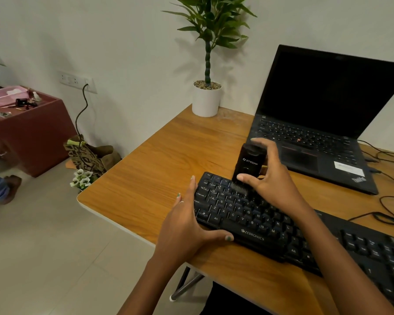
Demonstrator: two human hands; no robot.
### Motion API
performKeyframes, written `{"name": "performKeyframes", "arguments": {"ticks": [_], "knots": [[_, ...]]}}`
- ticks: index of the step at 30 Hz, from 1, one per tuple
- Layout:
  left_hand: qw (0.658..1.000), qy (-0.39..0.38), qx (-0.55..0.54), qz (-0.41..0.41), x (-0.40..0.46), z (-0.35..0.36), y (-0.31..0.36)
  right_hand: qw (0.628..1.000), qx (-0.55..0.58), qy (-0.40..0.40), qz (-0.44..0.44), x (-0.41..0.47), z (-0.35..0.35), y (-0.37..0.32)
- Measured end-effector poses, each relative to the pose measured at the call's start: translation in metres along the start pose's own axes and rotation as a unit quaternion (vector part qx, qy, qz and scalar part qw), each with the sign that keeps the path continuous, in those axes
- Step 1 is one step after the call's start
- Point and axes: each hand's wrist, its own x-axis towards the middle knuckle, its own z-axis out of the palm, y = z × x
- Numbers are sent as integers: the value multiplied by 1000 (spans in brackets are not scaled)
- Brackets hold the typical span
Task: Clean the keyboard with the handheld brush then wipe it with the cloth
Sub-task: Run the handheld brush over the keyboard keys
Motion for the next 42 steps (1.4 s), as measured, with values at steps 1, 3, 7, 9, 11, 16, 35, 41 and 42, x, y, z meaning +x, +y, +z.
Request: {"name": "performKeyframes", "arguments": {"ticks": [1, 3, 7, 9, 11, 16, 35, 41, 42], "knots": [[1000, -1, 1, -3, 0, 0, 0, 1000, 8, 29, 1, -2, 0, 0], [1000, 2, 0, -4, 0, 0, 0, 996, 13, 92, 4, -6, 1, -1], [1000, 3, 3, 5, -1, -2, 4, 992, -22, 122, 0, -14, 8, -1], [1000, 0, 2, 10, -1, -3, 7, 993, -50, 106, 0, -16, 8, -1], [1000, 1, 1, 12, -1, -2, 6, 997, -49, 61, 12, -16, 2, -2], [1000, -7, 11, -1, 1, 1, -3, 992, 115, -54, 25, -14, -15, -5], [1000, -7, 14, -11, 1, -3, 5, 997, 28, -65, 24, 32, 22, -15], [1000, -4, 2, 8, 1, -5, 6, 1000, 12, -18, 7, 26, 25, -19], [1000, -4, 2, 10, 1, -5, 7, 1000, 3, 9, 4, 26, 27, -19]]}}
